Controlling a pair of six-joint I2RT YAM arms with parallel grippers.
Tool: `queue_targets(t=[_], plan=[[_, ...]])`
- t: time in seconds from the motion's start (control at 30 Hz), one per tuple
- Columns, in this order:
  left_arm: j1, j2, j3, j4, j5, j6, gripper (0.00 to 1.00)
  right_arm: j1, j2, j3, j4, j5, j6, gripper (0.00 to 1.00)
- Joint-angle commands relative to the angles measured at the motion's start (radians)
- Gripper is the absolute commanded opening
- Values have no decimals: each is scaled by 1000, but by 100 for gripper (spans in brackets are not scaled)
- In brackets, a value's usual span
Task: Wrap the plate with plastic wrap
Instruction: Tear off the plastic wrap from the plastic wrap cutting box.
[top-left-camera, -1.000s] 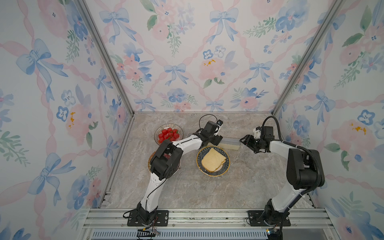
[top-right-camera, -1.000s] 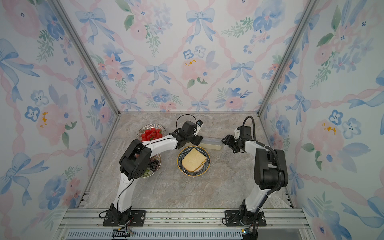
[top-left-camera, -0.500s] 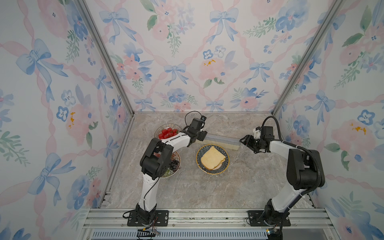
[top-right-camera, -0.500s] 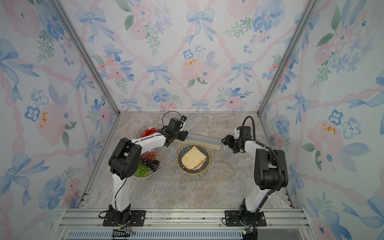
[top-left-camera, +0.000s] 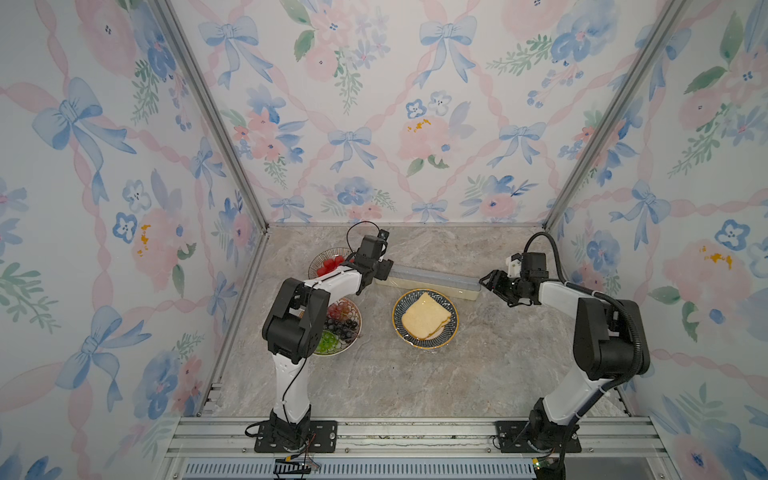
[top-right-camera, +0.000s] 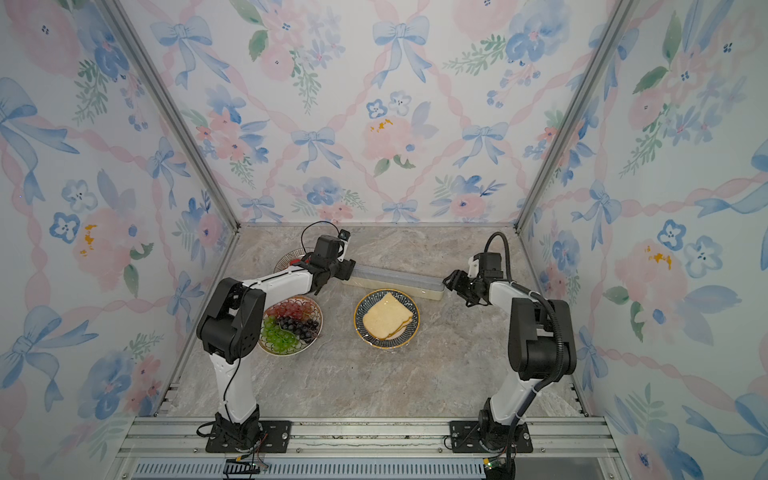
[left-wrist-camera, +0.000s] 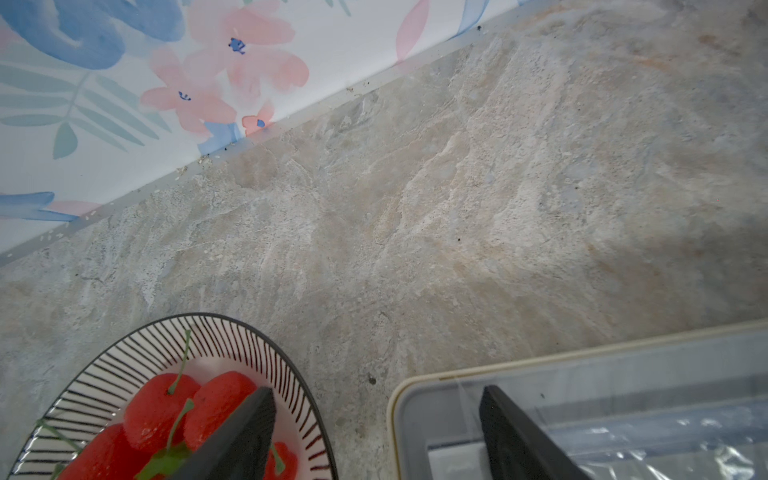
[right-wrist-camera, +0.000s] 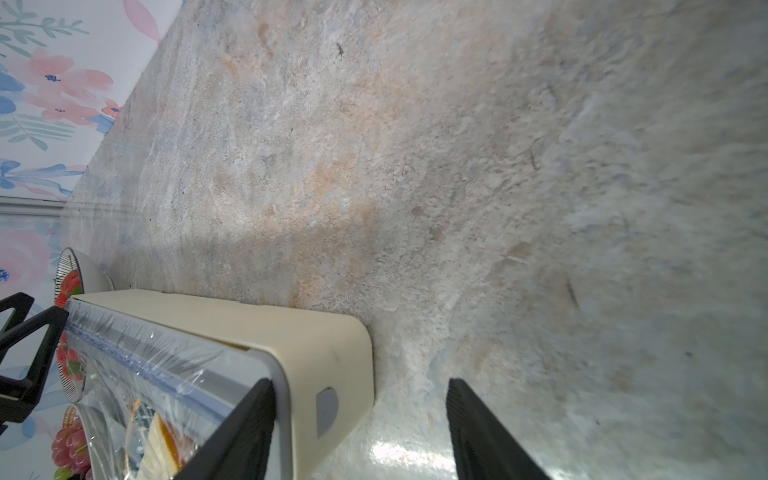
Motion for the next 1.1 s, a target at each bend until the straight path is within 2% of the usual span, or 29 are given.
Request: queue_targets(t=[0.0, 0.1, 0.23, 0.37, 0.47, 0.63, 0.77, 0.9, 1.07], plan=[[34, -32, -14, -38, -23, 16, 81, -12, 20, -16, -171, 129, -32, 66], [45, -52, 17, -38, 55, -9, 85, -12, 9, 14, -153, 107, -31, 68], [67, -110, 51, -38, 137, -77, 92, -21, -44, 90, -144, 69, -31, 78], [92, -216, -22, -38, 214, -188, 98, -43, -157, 105, -158, 56, -33, 90], [95, -299, -148, -33, 333, -296, 98, -41, -267, 15, -148, 18, -15, 100], [94, -321, -313, 66, 526, -447, 98, 27, -394, -213, -15, -81, 125, 97], [92, -268, -359, 192, 630, -543, 97, 102, -388, -304, 131, -102, 263, 97], [90, -184, -348, 268, 692, -596, 97, 139, -287, -325, 319, -139, 381, 97], [87, -99, -288, 325, 746, -630, 96, 140, -143, -244, 416, -163, 401, 97]])
